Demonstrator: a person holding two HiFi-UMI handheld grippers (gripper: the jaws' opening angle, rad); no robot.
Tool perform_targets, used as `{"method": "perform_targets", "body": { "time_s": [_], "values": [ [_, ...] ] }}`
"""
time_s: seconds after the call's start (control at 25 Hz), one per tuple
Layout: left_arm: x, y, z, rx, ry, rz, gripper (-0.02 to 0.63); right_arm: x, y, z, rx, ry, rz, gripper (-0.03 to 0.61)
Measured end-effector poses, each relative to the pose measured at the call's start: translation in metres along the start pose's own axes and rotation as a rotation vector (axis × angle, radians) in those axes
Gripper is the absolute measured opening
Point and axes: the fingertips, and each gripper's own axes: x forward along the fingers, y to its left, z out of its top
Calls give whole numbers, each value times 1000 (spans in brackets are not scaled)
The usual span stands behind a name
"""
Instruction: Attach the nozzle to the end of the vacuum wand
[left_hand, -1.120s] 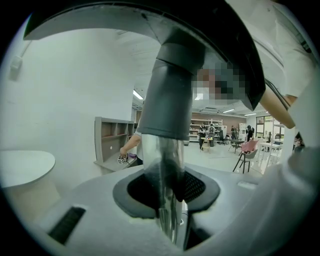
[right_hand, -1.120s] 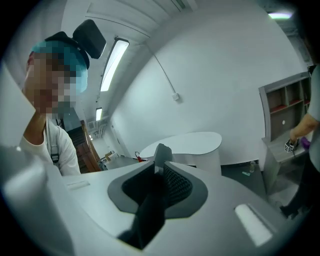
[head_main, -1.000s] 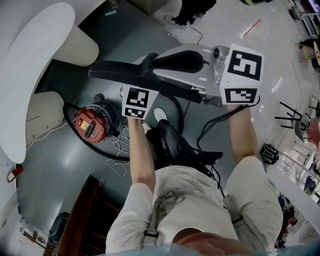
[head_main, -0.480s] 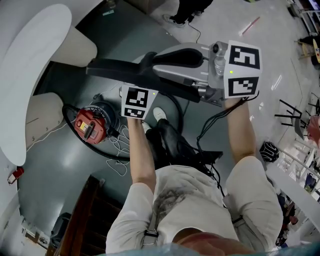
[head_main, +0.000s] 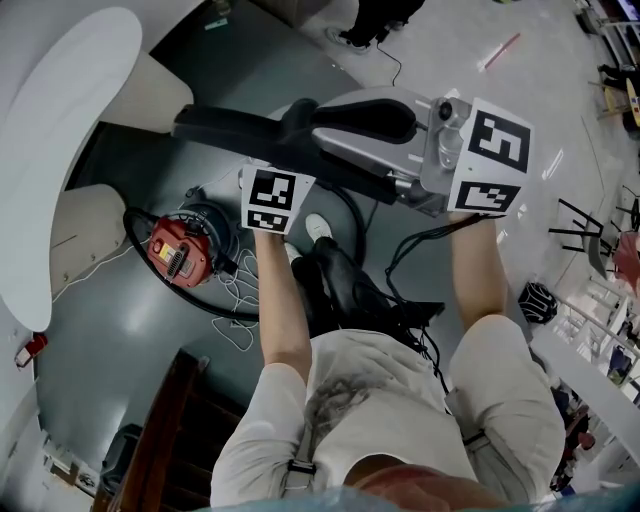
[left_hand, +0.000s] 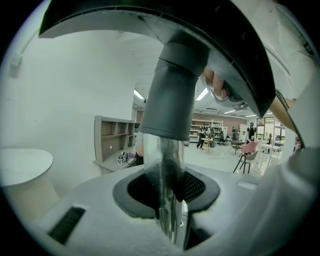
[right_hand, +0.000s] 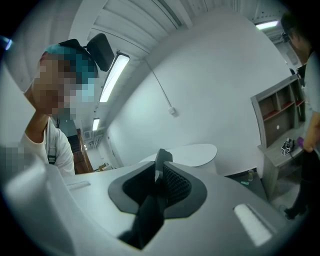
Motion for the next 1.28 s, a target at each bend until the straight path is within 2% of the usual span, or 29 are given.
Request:
{"method": "perform_targets", "body": {
  "time_s": [0.28,0.36,0.44,0.56,1.0,1.28],
  "values": [
    [1,1,1,-3,-5,-1,114,-32,-6,25,-33,-133,-75,57],
    [0,2,-9,-14,13,1,114,-43,-6,28,-53,-162,-110,57],
    [-1,5,-25,-31,42,5,114,-51,-7,27,-72,-184,-153,47],
    [-2,7,-13,-20,15,12,114,-60,-8,18,-86,-205,-219,11],
    [-3,13,-6,-22,-9,26,114,-65,11,-17,-147,-205,-401,8],
    [-2,14,-6,-26,-15,32,114,-53,16,-32,-178,-149,-446,7]
  ]
}}
